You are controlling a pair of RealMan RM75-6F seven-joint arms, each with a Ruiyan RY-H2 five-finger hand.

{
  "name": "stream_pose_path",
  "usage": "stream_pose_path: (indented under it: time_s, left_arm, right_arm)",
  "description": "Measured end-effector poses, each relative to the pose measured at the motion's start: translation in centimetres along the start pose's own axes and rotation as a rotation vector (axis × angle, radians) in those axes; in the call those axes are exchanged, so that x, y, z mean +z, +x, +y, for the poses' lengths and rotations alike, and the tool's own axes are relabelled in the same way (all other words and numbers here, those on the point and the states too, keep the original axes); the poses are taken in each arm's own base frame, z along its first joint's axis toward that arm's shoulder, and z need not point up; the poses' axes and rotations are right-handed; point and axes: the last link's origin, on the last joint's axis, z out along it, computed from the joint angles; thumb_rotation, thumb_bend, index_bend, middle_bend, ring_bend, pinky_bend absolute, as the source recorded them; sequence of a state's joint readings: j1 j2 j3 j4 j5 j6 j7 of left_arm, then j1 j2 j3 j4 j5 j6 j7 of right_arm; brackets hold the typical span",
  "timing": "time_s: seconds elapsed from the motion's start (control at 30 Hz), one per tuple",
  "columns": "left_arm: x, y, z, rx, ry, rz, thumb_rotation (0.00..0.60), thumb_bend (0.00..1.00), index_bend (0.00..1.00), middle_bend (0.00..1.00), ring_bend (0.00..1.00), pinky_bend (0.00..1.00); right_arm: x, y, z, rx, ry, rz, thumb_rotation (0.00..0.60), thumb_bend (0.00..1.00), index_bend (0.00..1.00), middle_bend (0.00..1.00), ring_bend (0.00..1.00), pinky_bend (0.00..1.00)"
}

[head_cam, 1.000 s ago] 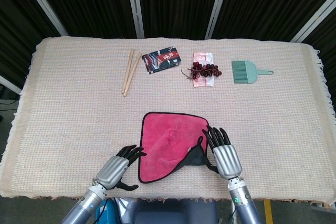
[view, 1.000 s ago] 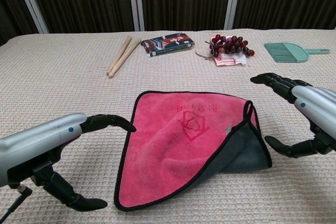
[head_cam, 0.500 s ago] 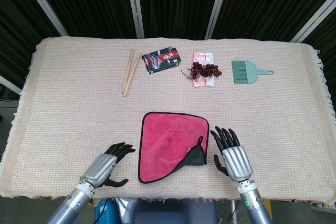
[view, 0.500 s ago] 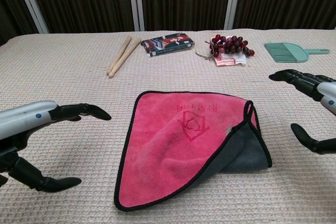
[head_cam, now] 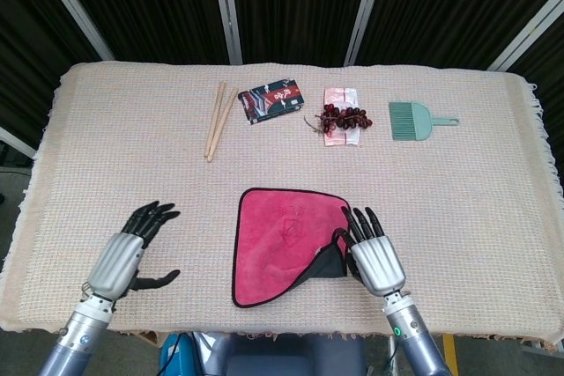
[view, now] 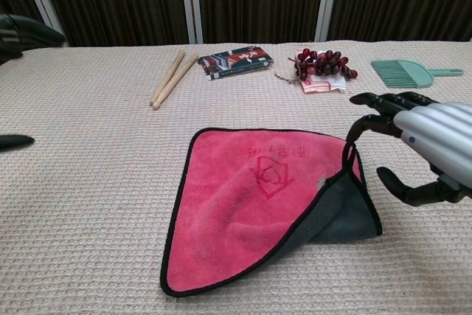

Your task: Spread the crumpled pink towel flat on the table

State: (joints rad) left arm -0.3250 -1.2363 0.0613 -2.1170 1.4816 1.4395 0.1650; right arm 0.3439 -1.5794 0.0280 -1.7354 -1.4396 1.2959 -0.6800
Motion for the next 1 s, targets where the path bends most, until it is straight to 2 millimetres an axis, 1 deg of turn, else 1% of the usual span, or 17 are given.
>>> stream_pose_path:
  time_s: [0.07, 0.13, 0.3, 0.5, 0.6, 0.63, 0.8, 0.93, 1.0]
  left_arm:
    - [-0.1, 0.6, -0.2, -0.006, 0.011, 0.018, 0.6, 0.22, 0.13, 0.07, 0.0, 0.01]
    - [-0.1, 0.9, -0.4, -0.008, 0.016, 0.018, 0.6, 0.22, 0.13, 0.07, 0.0, 0.01]
    - [0.0, 0.8, -0.6, -0.012, 0.024, 0.005, 0.6, 0.22, 0.13, 0.07, 0.0, 0.01]
    - [0.2, 1.0, -0.8, -0.037, 0.035, 0.005, 0.6, 0.22, 0.13, 0.07, 0.0, 0.01]
    - [0.2, 0.9, -0.8, -0.043, 0.034, -0.004, 0.6, 0.22, 0.13, 0.07, 0.0, 0.01]
    - [0.2, 0.9, -0.8, -0.044, 0.034, -0.007, 0.6, 0.22, 0.13, 0.07, 0.0, 0.01]
    - [0.2, 0.7, -0.9, -0.053, 0.034, -0.02, 0.6, 0.22, 0.13, 0.07, 0.0, 0.01]
    - [0.3, 0.7, -0.8, -0.062, 0.031, -0.017, 0.6, 0.22, 0.14, 0.07, 0.0, 0.01]
    - [0.2, 0.7, -0.7, -0.065, 0.027, -0.015, 0.6, 0.22, 0.14, 0.07, 0.0, 0.01]
  right_arm:
    - [0.3, -0.2, -0.6, -0.026, 0.0, -0.015, 0.6, 0.55, 0.29, 0.03, 0.0, 0.0]
    - [0.8, -0.5, -1.3, -0.023, -0.002, -0.03, 0.6, 0.55, 0.29, 0.03, 0.0, 0.0]
    - [1.7, -1.3, -2.1, -0.029, 0.003, -0.046, 0.6, 0.55, 0.29, 0.03, 0.0, 0.0]
    - [2.1, -2.3, -3.2, -0.083, 0.022, -0.079, 0.6, 0.55, 0.29, 0.03, 0.0, 0.0]
    - [2.4, -2.7, -3.3, -0.095, 0.016, -0.088, 0.6, 0.55, 0.36, 0.03, 0.0, 0.0]
    - [2.4, -2.8, -3.3, -0.096, 0.013, -0.088, 0.6, 0.55, 0.4, 0.04, 0.0, 0.0]
    - [2.5, -2.9, -3.2, -0.07, 0.004, -0.08, 0.6, 0.55, 0.53, 0.1, 0.0, 0.0]
    - [2.4, -3.0, -3.2, -0.059, 0.007, -0.071, 0.6, 0.55, 0.6, 0.15, 0.0, 0.0]
    - [2.3, -2.9, -3.2, -0.049, 0.01, -0.066, 0.6, 0.55, 0.63, 0.16, 0.0, 0.0]
